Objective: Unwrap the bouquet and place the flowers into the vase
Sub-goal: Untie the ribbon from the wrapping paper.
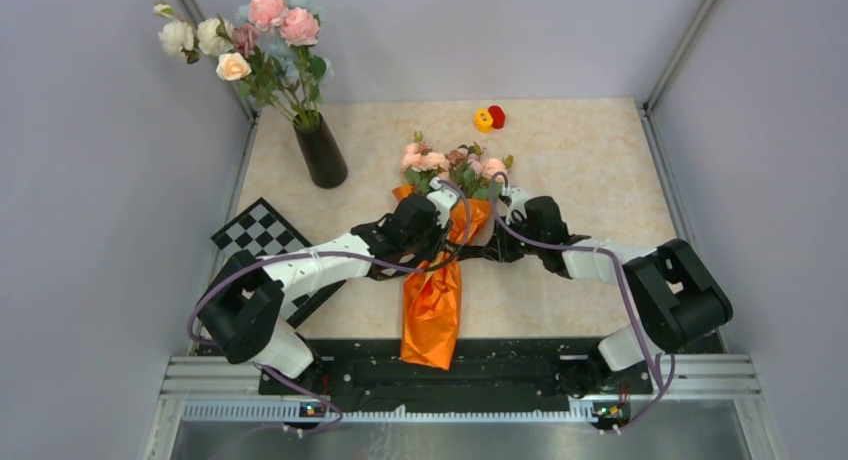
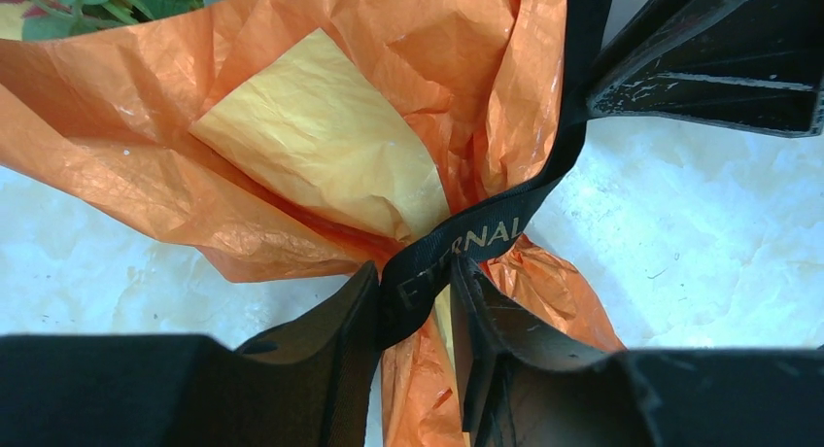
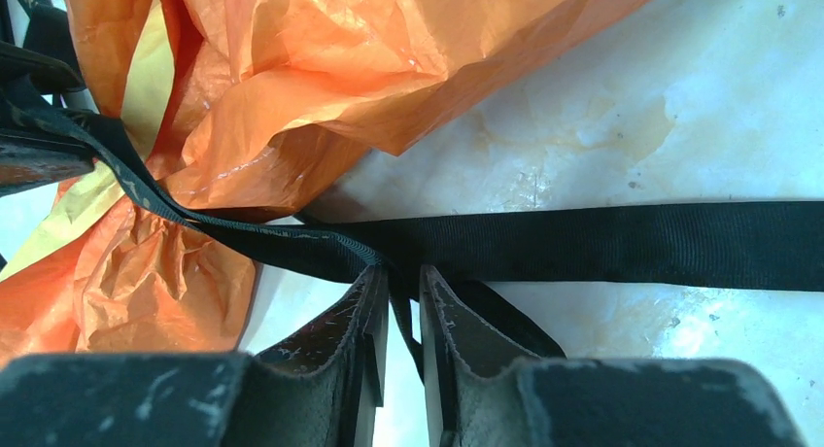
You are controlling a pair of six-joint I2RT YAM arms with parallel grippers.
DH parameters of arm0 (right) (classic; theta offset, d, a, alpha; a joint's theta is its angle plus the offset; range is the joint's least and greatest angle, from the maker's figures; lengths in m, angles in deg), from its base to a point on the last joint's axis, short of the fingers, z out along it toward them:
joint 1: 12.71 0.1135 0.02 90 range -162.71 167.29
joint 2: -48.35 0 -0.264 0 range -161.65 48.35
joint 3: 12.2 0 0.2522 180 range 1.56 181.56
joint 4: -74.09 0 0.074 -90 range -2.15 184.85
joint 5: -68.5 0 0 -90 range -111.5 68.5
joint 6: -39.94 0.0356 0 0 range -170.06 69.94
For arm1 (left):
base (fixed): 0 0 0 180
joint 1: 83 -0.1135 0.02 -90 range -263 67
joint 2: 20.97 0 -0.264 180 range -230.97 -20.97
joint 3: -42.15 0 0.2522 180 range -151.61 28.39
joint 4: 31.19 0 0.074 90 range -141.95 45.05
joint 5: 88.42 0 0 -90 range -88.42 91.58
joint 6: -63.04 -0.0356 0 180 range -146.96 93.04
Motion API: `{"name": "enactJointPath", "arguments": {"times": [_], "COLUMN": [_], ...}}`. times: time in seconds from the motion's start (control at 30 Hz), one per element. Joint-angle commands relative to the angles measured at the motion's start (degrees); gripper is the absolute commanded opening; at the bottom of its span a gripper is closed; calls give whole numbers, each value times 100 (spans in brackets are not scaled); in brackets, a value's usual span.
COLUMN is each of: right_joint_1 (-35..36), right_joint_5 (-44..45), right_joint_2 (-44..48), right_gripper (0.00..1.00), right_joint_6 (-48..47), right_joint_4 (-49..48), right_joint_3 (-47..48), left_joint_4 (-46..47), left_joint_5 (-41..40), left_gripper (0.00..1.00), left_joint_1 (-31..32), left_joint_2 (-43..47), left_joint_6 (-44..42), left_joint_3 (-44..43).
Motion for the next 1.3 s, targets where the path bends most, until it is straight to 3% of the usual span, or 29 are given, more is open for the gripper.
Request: {"name": "enactJointPath", "arguments": {"times": [0.0,0.1,0.33,0.4,0.6,0.73,0.83,1.0,1.27], "right_joint_1": [-58,-55,-53,-57,-58,-58,-64,-268,-1135], "right_joint_5": [-63,-63,-31,0,393,1098,1712,2297,2139], "right_joint_2": [-44,-45,-36,-12,368,797,1067,1427,1775], "right_gripper": [20,15,0,0,0,0,0,0,0], "right_joint_6": [-47,-46,-48,-46,41,144,334,844,1704], "right_joint_4": [-197,-193,-180,-182,-321,-276,-122,30,-21], "right_joint_3": [259,266,257,249,42,-117,-199,-402,-812], "left_joint_4": [286,305,334,340,213,-156,-566,-598,-913], "left_joint_5": [8,22,63,21,-642,-877,-828,-1,176], "left_gripper": [35,30,5,0,0,0,0,0,0], "left_joint_1": [39,37,35,37,33,-148,-527,-1407,-2835], "left_joint_2": [304,333,367,407,570,657,810,1336,2219], "left_joint_6": [142,171,262,311,642,975,1359,1714,2161], "left_joint_3": [-84,-80,-57,-41,21,-91,-257,69,903]}}
